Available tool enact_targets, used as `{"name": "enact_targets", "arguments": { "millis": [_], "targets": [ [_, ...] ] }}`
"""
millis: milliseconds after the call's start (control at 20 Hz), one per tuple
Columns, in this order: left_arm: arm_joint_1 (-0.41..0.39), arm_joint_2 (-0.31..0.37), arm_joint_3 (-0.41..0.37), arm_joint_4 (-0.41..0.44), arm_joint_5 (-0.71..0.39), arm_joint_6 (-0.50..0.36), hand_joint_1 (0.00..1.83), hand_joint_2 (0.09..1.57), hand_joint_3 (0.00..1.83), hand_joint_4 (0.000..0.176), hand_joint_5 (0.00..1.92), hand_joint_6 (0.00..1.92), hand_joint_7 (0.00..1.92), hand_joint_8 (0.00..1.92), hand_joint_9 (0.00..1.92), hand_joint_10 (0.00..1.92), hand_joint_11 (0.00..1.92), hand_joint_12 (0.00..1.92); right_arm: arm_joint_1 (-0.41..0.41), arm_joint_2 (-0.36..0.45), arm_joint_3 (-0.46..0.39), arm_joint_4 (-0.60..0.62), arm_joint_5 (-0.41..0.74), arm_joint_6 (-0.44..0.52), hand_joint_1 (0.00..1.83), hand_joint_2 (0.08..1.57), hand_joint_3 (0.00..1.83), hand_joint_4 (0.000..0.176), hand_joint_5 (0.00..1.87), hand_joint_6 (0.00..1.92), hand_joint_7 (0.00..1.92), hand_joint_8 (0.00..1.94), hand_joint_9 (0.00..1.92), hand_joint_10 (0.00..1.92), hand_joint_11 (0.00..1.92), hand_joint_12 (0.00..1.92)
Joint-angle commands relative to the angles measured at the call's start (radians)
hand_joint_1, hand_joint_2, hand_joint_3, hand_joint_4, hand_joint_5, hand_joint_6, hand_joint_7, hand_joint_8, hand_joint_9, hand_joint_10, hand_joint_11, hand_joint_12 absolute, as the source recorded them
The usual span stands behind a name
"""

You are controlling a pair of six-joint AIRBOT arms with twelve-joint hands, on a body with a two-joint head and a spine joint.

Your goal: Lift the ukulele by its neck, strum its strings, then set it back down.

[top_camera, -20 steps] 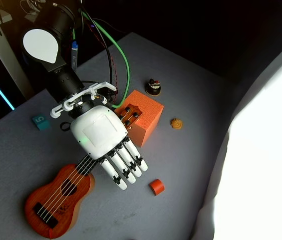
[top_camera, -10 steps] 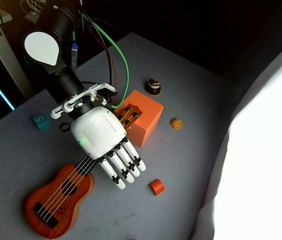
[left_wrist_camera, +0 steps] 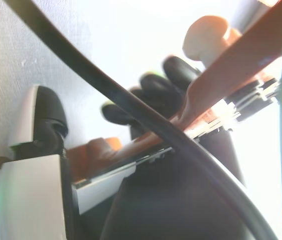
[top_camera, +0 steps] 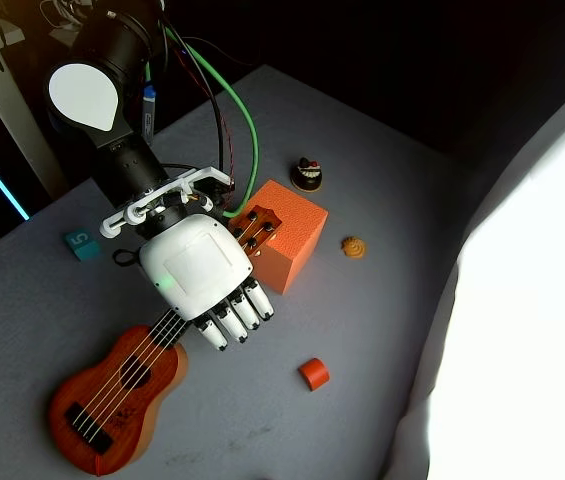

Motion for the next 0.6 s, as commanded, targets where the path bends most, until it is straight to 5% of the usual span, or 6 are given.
{"name": "enact_targets", "arguments": {
  "millis": [0,100,250,550],
  "targets": [
    [-0.005,-0.003,0.004,0.076,0.005,0.003,1.19,1.08,0.01,0.000,1.19,1.87,1.37,1.92,1.44,1.92,1.47,1.92,0.016,0.007,-0.001,0.002,0.123,-0.004,0.23,1.37,0.00,0.000,0.04,0.00,0.08,0.00,0.00,0.29,0.00,0.68],
    [-0.005,-0.003,0.005,0.076,0.004,0.003,1.32,1.13,0.01,0.000,1.34,1.92,1.46,1.92,1.54,1.92,1.55,1.92,0.017,0.007,-0.001,0.002,0.123,-0.004,0.22,1.37,0.00,0.000,0.06,0.01,0.10,0.00,0.00,0.33,0.00,0.69],
    [-0.008,-0.003,0.007,0.076,0.002,0.003,1.53,1.19,0.02,0.000,1.29,1.92,1.37,1.92,1.49,1.92,1.53,1.92,0.018,0.007,-0.001,0.002,0.114,-0.002,0.22,1.37,0.00,0.000,0.07,0.01,0.13,0.00,0.00,0.41,0.00,0.81],
    [-0.026,0.003,0.009,0.073,-0.023,0.004,1.53,1.20,0.01,0.000,1.27,1.92,1.33,1.92,1.43,1.92,1.46,1.92,0.026,0.010,0.000,0.003,0.032,0.036,0.24,1.37,0.00,0.000,0.07,0.01,0.13,0.00,0.00,0.40,0.00,0.75]
  ]
}}
